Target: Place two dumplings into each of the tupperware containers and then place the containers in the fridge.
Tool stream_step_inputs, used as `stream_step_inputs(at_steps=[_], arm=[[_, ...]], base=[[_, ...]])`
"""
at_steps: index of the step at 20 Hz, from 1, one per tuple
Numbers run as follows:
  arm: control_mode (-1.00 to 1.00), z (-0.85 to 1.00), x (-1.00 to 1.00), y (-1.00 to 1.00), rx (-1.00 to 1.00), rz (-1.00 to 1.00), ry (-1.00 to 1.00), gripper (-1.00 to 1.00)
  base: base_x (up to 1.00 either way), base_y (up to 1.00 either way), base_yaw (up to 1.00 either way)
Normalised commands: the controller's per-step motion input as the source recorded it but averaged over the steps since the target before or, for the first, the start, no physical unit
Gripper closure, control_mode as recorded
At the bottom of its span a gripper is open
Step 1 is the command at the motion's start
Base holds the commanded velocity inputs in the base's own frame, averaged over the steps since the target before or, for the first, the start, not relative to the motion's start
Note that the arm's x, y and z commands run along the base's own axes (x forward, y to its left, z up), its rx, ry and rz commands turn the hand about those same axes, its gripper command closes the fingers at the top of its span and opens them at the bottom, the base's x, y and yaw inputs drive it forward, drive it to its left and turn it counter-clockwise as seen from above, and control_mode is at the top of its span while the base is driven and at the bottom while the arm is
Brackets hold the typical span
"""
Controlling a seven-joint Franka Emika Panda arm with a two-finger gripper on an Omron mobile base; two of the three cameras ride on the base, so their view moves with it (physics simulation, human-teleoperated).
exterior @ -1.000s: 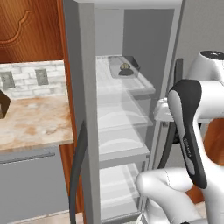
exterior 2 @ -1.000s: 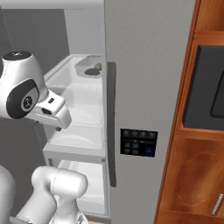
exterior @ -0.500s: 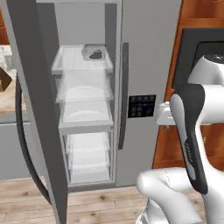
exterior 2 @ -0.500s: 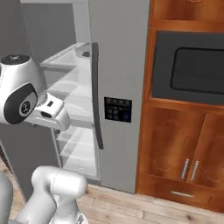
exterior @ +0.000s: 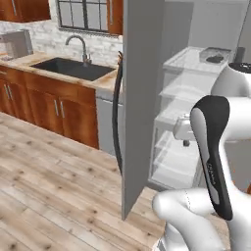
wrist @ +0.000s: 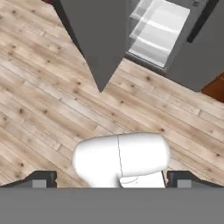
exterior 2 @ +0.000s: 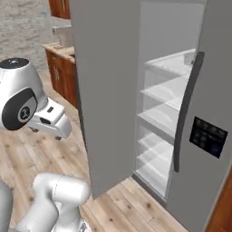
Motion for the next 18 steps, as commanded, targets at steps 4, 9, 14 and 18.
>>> stream_step_inputs(at_steps=[4,9,14,18], arm=[[1.0,0.0,0.0,0.0,0.0,0.0,0.0,-1.0],[1.0,0.0,0.0,0.0,0.0,0.0,0.0,-1.0],[1.0,0.0,0.0,0.0,0.0,0.0,0.0,-1.0],[1.0,0.0,0.0,0.0,0.0,0.0,0.0,-1.0]], base=[[-0.25,0.1,1.0],[-0.46,0.57,0.96],[-0.33,0.99,0.45],[0.01,1.0,0.04]])
